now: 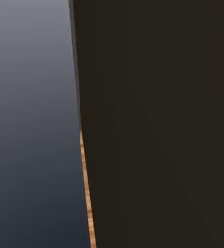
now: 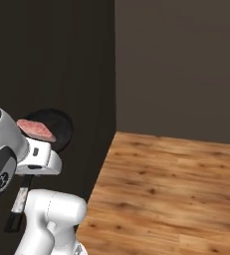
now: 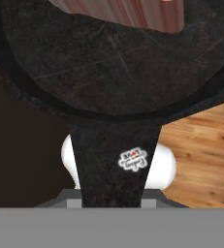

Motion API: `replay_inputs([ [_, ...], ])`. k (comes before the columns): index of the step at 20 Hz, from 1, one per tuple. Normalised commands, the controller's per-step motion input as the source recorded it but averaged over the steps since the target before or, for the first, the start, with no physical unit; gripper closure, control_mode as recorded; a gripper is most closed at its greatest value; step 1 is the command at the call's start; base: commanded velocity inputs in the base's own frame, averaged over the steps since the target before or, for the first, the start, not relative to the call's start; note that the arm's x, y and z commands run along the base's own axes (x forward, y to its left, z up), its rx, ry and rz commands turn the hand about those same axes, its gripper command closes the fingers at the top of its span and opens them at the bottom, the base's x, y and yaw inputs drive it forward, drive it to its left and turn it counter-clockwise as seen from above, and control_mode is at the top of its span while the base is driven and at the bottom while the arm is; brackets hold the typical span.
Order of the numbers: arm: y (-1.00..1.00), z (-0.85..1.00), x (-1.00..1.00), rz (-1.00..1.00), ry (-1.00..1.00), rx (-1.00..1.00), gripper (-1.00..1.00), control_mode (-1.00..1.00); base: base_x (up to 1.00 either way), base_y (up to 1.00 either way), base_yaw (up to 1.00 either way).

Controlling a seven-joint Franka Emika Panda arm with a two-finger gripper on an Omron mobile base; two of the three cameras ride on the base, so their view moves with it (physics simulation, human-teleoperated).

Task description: Pick up the pan with the steak in it and place it on the dining table. Then place the steak on the plate.

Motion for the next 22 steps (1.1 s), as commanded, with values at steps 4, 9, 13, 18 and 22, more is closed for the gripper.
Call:
replay_inputs([
  [4, 0.0, 0.0, 0.0, 0.0, 0.0, 0.0, 1.0, 1.0, 1.0, 0.0, -0.06],
  [9, 0.0, 0.0, 0.0, 0.0, 0.0, 0.0, 1.0, 1.0, 1.0, 0.0, -0.11],
  [13, 0.0, 0.0, 0.0, 0.0, 0.0, 0.0, 1.0, 1.0, 0.68, -0.05, -0.26],
  [18, 0.0, 0.0, 0.0, 0.0, 0.0, 0.0, 1.0, 1.0, 0.05, -0.03, -0.49],
  [22, 0.0, 0.0, 0.0, 0.0, 0.0, 0.0, 1.0, 1.0, 0.0, 0.0, -0.5],
])
